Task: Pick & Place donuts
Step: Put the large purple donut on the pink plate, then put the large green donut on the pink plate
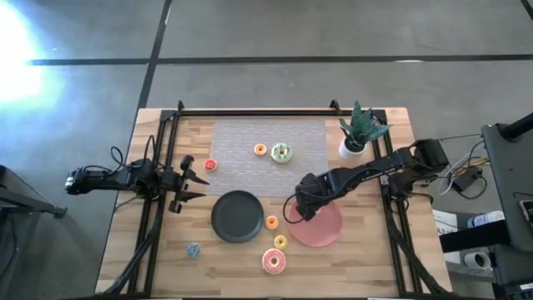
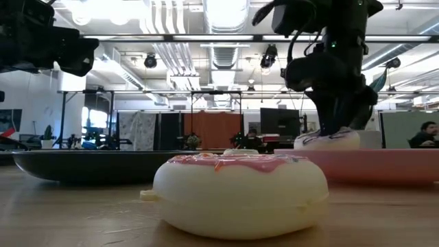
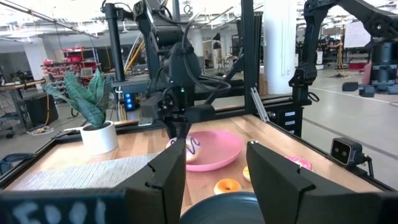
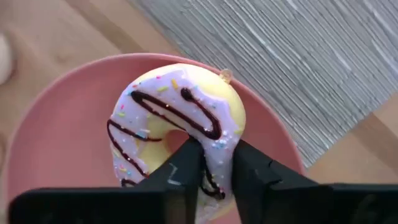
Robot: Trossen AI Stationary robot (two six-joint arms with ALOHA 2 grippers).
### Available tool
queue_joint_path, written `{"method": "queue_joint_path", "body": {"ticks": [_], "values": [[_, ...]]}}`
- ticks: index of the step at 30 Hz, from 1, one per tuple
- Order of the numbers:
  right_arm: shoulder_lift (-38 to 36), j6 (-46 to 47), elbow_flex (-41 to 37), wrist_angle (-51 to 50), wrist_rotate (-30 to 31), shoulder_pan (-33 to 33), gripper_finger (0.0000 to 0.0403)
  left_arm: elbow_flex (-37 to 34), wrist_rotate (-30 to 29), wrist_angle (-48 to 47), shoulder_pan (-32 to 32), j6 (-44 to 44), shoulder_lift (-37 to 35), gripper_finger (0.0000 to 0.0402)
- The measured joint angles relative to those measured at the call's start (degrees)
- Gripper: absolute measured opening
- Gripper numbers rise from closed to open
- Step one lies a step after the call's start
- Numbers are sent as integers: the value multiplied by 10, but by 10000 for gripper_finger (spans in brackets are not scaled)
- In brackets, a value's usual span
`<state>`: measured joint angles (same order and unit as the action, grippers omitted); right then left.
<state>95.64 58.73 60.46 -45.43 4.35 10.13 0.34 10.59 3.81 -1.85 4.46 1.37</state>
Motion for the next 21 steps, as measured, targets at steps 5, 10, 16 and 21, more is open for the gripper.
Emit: {"method": "queue_joint_path", "body": {"ticks": [5, 10, 16, 21], "values": [[0, -20, 2, -13, -27, 0, 149, 0, 0, 0, 0, 0, 0, 144], [-4, -51, 4, -38, -31, 0, 200, 0, 0, 0, 0, 0, 0, 144], [-33, -71, 48, -100, 72, -5, 214, 0, 0, 0, 0, 0, 1, 144], [-40, -37, 70, -42, 115, -90, 214, 0, 0, 0, 0, 0, 3, 144]]}}
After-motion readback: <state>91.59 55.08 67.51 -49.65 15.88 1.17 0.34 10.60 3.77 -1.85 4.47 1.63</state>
